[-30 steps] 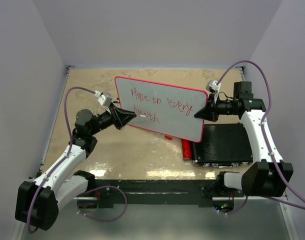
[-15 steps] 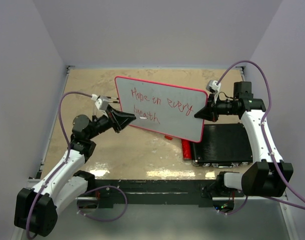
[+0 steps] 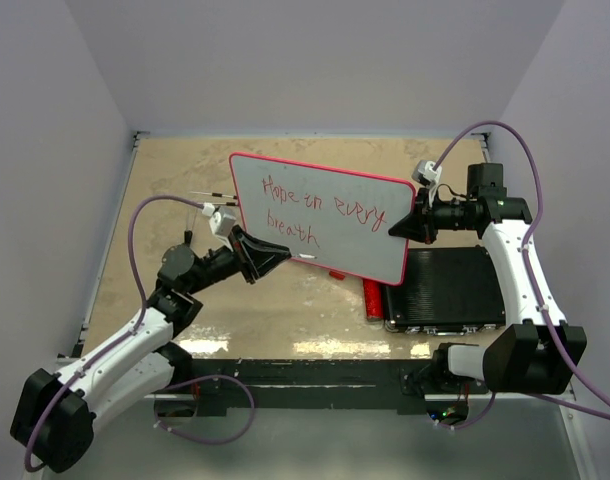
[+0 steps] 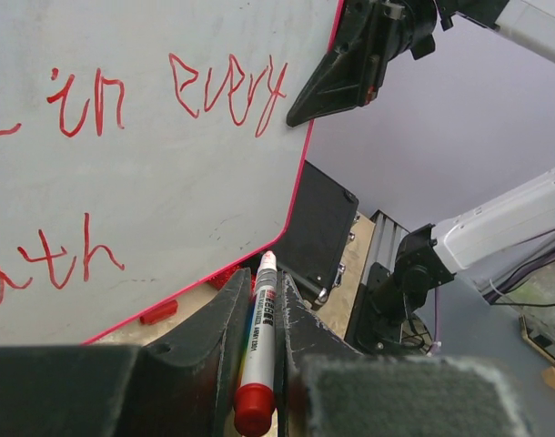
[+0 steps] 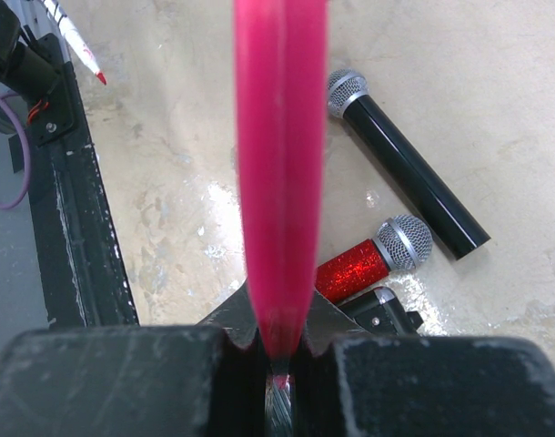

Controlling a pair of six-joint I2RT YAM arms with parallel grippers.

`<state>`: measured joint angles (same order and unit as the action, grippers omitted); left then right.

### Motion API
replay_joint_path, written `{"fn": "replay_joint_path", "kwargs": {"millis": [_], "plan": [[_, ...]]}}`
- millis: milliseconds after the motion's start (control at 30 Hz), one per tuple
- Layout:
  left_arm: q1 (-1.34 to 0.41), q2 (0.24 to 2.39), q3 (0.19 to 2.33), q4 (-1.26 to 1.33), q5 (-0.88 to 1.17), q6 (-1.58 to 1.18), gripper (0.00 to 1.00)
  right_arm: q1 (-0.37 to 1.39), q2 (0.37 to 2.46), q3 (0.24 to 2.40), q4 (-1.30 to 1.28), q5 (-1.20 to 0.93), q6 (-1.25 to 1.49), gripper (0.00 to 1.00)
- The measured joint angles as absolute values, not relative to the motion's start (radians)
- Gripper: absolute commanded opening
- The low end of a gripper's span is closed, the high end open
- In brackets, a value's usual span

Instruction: Write a sentence on the whiteboard

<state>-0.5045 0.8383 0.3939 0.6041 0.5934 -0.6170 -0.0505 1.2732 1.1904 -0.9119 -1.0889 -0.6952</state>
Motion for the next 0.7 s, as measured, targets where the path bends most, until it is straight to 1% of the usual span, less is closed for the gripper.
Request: {"fn": "replay_joint_path", "kwargs": {"millis": [233,400,700], "plan": [[-0.611,0.83,0.394,0.569,0.444,-0.636,0.0,-0.051,1.273,1.19,-0.912,-1.089,-0.695,0.0],[-0.657,0.829,0.394,0.549,0.355,-0.652,0.0,-0.051,1.268,1.188,-0.912,-1.088,-0.691,0.0],[-0.701,0.851,0.394,0.507,0.282,-0.67,0.0,-0.051,1.266,1.188,-0.912,-1.088,-0.688,0.0]]}}
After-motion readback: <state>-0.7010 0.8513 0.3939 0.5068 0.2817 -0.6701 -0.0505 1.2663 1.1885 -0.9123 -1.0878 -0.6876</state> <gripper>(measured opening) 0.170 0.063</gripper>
